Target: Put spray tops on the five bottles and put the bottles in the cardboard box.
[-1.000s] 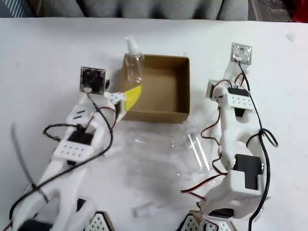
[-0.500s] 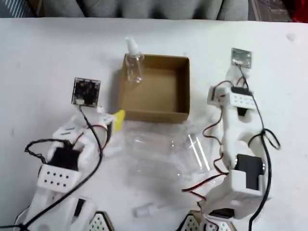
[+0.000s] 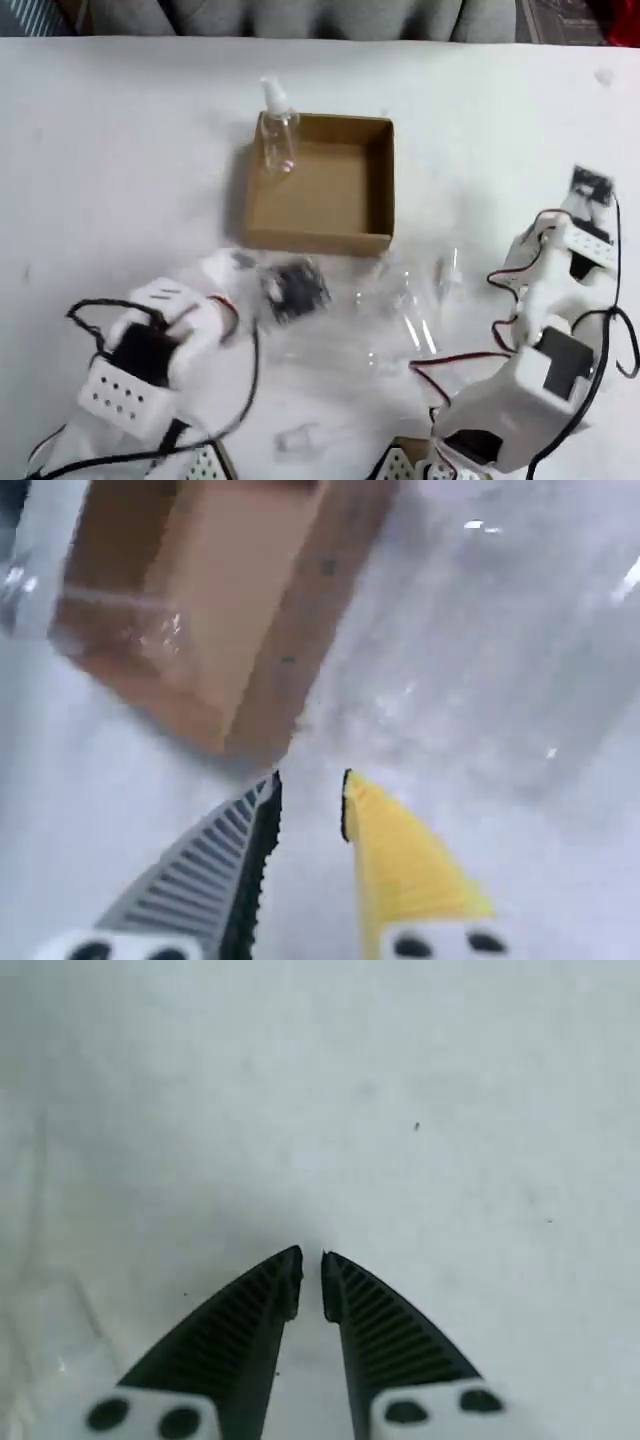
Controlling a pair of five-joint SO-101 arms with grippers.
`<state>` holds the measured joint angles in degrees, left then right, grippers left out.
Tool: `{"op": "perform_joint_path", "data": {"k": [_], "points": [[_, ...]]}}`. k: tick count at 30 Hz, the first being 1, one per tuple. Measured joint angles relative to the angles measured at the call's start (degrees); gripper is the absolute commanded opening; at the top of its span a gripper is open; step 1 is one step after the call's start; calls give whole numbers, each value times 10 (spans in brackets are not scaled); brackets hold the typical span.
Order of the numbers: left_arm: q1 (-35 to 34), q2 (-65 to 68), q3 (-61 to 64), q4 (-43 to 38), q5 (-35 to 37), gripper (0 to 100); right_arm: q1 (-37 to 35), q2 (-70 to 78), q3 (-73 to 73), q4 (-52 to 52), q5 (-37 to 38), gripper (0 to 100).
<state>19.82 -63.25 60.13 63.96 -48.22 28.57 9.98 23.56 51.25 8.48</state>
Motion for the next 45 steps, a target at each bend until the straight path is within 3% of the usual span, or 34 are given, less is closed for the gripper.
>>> {"op": "perform_joint_path", "data": {"k": [7, 15, 21, 38, 45], "points": [[92, 39, -34, 24, -47, 98, -6, 40, -9, -16, 3, 18], [144, 240, -135, 24, -78, 110, -6, 44, -12, -16, 3, 18], [148, 408, -245, 23, -83, 252, -6, 44, -12, -16, 3, 18], [149, 683, -433, 22, -83, 251, -6, 44, -12, -16, 5, 18], [149, 749, -438, -39, -82, 253, -6, 44, -12, -16, 5, 18]]}}
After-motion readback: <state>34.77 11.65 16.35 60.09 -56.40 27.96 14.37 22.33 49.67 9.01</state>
